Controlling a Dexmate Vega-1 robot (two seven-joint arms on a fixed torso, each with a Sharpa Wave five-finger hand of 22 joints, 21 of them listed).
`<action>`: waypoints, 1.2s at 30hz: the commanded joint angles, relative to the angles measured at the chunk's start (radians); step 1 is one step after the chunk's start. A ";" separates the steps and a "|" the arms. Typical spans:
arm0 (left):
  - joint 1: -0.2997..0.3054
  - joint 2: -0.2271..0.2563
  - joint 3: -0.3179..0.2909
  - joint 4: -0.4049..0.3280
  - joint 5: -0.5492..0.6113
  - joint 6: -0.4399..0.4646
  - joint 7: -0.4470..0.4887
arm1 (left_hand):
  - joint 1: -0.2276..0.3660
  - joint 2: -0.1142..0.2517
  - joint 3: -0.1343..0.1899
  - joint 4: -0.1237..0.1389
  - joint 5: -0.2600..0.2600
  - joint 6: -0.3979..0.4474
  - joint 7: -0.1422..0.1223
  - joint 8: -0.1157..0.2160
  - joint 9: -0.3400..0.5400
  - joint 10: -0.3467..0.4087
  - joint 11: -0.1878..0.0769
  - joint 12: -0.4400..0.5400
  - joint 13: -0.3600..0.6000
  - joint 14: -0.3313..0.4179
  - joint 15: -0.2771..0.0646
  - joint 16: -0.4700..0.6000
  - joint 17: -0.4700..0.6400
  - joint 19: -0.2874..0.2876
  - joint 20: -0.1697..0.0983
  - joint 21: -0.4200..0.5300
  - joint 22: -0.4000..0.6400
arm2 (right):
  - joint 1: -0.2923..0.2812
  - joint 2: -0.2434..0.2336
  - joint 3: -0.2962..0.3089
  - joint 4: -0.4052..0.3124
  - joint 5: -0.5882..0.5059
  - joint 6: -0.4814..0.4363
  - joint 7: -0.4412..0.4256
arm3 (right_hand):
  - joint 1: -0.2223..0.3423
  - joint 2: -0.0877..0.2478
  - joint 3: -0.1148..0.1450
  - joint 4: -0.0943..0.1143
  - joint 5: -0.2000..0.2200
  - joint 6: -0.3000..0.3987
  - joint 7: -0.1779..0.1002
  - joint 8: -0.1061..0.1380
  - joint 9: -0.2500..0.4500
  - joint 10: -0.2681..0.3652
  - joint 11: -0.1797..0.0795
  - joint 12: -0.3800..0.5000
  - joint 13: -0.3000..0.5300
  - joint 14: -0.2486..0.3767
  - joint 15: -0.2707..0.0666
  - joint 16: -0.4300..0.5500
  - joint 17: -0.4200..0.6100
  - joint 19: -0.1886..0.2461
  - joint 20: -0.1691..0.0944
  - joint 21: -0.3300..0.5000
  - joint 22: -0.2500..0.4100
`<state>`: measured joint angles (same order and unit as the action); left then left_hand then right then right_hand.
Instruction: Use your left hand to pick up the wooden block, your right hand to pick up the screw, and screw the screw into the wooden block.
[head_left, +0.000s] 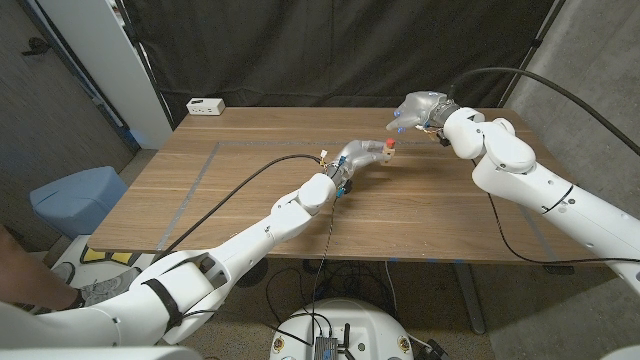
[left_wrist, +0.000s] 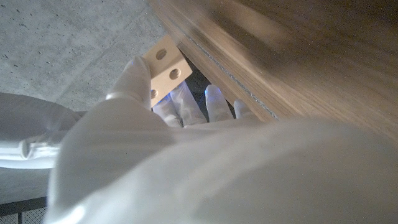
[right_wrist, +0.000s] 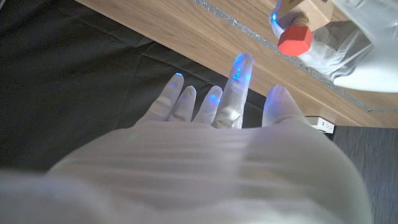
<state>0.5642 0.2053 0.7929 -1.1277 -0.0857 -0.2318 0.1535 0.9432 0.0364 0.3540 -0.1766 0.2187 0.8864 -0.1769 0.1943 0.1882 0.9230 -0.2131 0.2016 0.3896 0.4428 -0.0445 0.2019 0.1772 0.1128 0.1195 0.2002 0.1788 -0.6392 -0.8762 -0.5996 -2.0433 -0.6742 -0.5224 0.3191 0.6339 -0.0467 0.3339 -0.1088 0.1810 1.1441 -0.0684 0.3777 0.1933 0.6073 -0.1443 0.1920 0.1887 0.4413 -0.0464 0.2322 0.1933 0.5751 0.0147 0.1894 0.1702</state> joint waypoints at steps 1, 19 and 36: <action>-0.006 0.001 -0.005 -0.011 0.007 0.010 0.015 | -0.001 0.036 0.024 0.022 0.005 0.028 0.016 0.007 0.005 0.010 -0.001 0.009 0.025 0.007 -0.058 -0.001 0.003 0.003 0.009 0.005 0.005 | -0.004 0.018 0.031 0.025 0.093 -0.007 -0.088 | -0.003 0.005 -0.002 -0.003 -0.002 -0.033 0.001 -0.015 0.004 -0.006 0.011 -0.004 0.003 0.013 -0.034 -0.004 0.002 0.005 0.007 0.004 0.002; -0.018 -0.015 -0.003 0.006 -0.001 0.018 0.013 | -0.001 0.036 0.024 0.021 0.005 0.026 0.015 0.006 0.005 0.010 -0.001 0.009 0.025 0.007 -0.059 -0.001 0.003 0.003 0.010 0.005 0.005 | -0.105 0.031 0.108 0.005 0.262 -0.029 -0.304 | -0.026 0.024 -0.013 -0.005 -0.002 -0.137 0.009 -0.071 0.011 -0.017 0.097 -0.001 0.007 0.030 -0.028 -0.003 0.006 0.058 0.049 0.017 0.002; -0.033 -0.041 -0.002 0.055 -0.016 -0.002 0.012 | -0.002 0.035 0.023 0.020 0.005 0.026 0.016 0.006 0.005 0.011 -0.002 0.009 0.025 0.009 -0.060 0.000 0.003 0.003 0.009 0.005 0.005 | -0.196 0.075 0.208 0.014 0.504 -0.002 -0.474 | -0.045 0.034 -0.023 -0.009 0.001 -0.209 0.018 -0.111 0.014 -0.076 0.122 -0.011 0.009 -0.008 -0.003 -0.019 0.008 0.017 0.084 -0.003 0.001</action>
<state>0.5418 0.1806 0.7894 -1.1043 -0.0904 -0.2154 0.1670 0.9433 0.0363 0.3541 -0.1765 0.2188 0.8864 -0.1769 0.1950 0.1879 0.9229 -0.2131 0.2012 0.3896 0.4427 -0.0446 0.2019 0.1772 0.1182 0.1249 0.2002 0.1788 -0.7599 -0.8342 -0.4740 -2.0371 -0.3211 -0.5520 -0.0526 0.6002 -0.0129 0.3181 -0.1163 0.1773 0.9444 -0.0501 0.2718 0.2027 0.5428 -0.0212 0.1846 0.1932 0.4442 -0.0467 0.2175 0.1980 0.5978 0.0992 0.1883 0.1699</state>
